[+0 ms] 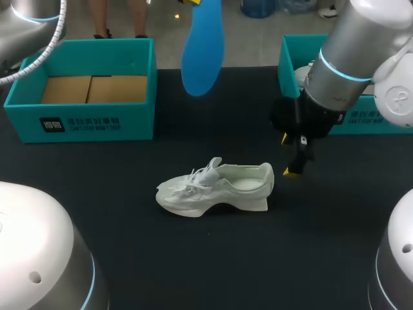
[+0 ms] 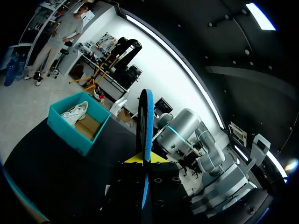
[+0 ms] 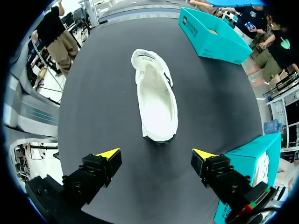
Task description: Take the shoe out of the shoebox, open the shoe tongue, remove and reinsert the insole, then place the shoe into the shoebox
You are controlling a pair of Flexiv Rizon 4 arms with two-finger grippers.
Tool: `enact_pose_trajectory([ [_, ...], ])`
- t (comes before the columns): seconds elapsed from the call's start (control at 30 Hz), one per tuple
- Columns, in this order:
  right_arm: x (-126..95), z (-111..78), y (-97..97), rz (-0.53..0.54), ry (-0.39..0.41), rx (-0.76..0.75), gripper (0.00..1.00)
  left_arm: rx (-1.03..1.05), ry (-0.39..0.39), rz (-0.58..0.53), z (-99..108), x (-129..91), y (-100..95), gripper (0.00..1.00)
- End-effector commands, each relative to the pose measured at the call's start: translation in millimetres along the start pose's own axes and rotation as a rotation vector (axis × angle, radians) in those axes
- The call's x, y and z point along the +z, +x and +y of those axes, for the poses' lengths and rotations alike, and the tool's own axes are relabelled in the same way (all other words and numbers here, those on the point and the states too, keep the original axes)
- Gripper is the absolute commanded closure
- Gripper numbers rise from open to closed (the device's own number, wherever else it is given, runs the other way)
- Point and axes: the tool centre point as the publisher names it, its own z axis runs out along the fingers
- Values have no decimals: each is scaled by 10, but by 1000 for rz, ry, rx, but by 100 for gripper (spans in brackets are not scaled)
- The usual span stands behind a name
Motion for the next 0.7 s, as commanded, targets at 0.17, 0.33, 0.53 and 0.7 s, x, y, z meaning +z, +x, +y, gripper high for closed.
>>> enact_pose_trajectory([
  [0.17, 7, 94, -26, 22, 48, 30, 0, 1, -2, 3, -7, -5, -16, 100],
  [0.33, 4, 225, -51, 7, 65, 65, 0, 1, -2, 3, -7, -5, -16, 100],
  [0.53, 93, 489, -111, -12, 65, 78, 0, 1, -2, 3, -7, -5, -16, 100],
  [0.7, 218, 649, -167, -11, 85, 66, 0, 1, -2, 3, -7, -5, -16, 100],
])
